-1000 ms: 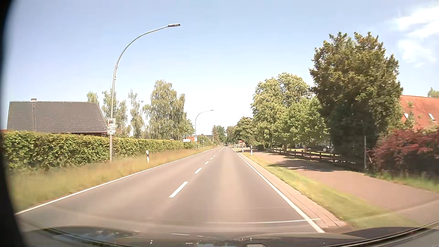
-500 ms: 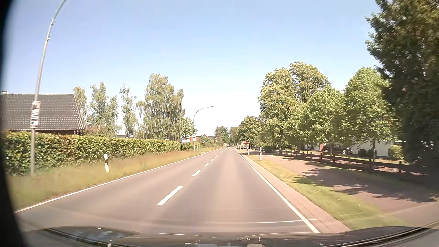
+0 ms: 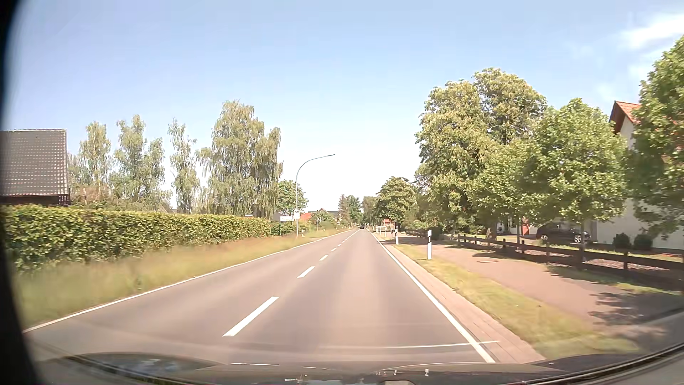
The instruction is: Follow the waypoints while adhering to traffic rules and regulations
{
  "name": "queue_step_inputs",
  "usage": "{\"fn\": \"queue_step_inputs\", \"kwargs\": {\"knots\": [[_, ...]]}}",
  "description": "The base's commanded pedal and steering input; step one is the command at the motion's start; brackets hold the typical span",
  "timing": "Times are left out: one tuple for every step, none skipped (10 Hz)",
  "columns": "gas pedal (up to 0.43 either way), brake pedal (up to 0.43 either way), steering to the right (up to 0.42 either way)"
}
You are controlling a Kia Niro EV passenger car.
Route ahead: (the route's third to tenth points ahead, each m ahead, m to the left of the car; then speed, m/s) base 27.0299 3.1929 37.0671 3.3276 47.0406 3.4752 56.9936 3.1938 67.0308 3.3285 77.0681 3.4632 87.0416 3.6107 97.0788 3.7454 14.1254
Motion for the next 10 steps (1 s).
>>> {"fn": "queue_step_inputs", "kwargs": {"knots": [[0.087, 0.0, -0.004], [0.087, 0.0, -0.003], [0.087, 0.0, -0.002], [0.087, 0.0, -0.001], [0.087, 0.0, -0.001], [0.098, 0.0, -0.001], [0.098, 0.0, 0.0], [0.118, 0.0, 0.0], [0.118, 0.0, 0.0], [0.118, 0.0, 0.0]]}}
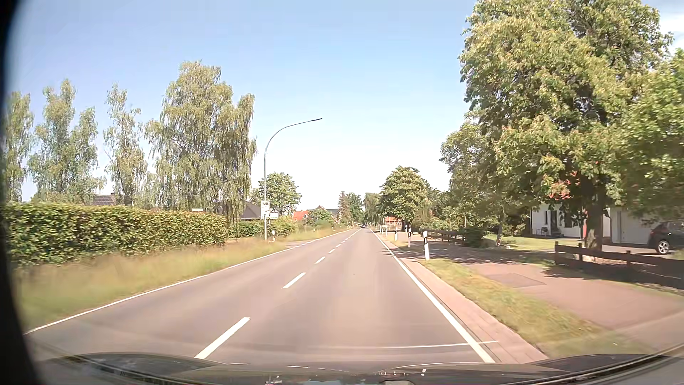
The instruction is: Follow the waypoints while adhering to traffic rules and regulations
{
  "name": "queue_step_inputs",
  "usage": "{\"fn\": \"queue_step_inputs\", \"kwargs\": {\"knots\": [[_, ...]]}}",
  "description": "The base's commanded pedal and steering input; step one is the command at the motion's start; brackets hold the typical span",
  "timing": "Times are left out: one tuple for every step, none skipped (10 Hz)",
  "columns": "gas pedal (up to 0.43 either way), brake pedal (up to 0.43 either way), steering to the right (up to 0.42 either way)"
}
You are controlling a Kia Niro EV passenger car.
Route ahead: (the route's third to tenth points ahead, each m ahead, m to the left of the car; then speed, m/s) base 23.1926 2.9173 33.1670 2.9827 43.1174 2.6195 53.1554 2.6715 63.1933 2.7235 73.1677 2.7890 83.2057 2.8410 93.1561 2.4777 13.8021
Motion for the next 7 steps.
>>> {"fn": "queue_step_inputs", "kwargs": {"knots": [[0.118, 0.0, 0.0], [0.118, 0.0, 0.0], [0.087, 0.0, 0.0], [0.067, 0.0, 0.0], [0.059, 0.0, 0.0], [0.047, 0.0, 0.0], [0.047, 0.0, 0.0]]}}
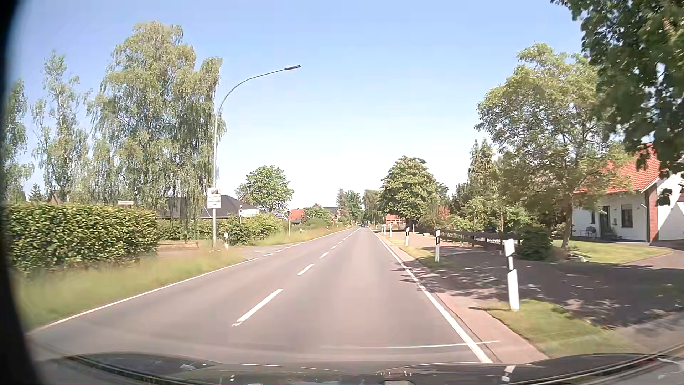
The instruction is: Follow the waypoints while adhering to traffic rules and regulations
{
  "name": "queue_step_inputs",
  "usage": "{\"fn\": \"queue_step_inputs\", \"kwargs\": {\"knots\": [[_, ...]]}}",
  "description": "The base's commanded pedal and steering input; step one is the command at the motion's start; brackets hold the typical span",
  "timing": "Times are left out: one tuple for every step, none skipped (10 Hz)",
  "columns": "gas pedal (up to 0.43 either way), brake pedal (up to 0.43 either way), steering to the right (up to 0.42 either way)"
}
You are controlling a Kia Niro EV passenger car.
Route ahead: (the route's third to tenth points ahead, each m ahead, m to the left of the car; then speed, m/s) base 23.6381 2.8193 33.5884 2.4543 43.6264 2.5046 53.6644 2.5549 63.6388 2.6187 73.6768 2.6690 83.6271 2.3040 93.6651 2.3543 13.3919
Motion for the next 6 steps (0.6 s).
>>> {"fn": "queue_step_inputs", "kwargs": {"knots": [[0.047, 0.0, 0.0], [0.047, 0.0, 0.0], [0.047, 0.0, 0.0], [0.047, 0.0, 0.0], [0.047, 0.0, 0.0], [0.047, 0.0, 0.0]]}}
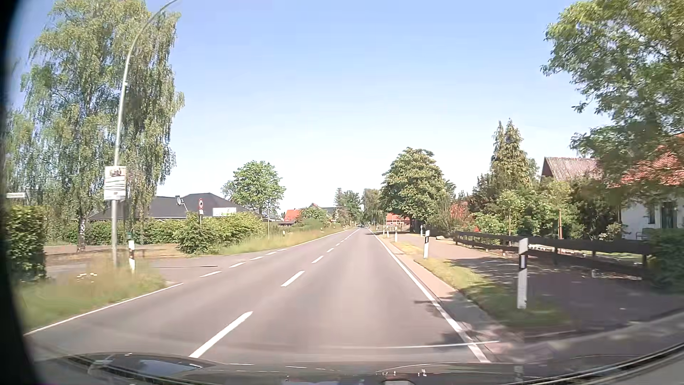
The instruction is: Follow the waypoints while adhering to traffic rules and regulations
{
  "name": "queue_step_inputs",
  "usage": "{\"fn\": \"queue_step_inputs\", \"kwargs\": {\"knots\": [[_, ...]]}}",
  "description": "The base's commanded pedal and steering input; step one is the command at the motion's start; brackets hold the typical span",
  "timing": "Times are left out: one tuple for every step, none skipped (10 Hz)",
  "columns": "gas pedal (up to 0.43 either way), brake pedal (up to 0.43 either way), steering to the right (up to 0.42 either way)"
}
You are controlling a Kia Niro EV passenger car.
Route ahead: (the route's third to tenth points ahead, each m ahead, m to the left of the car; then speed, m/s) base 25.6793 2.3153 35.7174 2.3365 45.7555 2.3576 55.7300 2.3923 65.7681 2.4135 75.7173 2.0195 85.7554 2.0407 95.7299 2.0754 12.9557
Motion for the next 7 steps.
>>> {"fn": "queue_step_inputs", "kwargs": {"knots": [[0.047, 0.0, 0.0], [0.059, 0.0, 0.0], [0.059, 0.0, 0.0], [0.067, 0.0, 0.0], [0.067, 0.0, -0.001], [0.079, 0.0, -0.002], [0.079, 0.0, -0.003]]}}
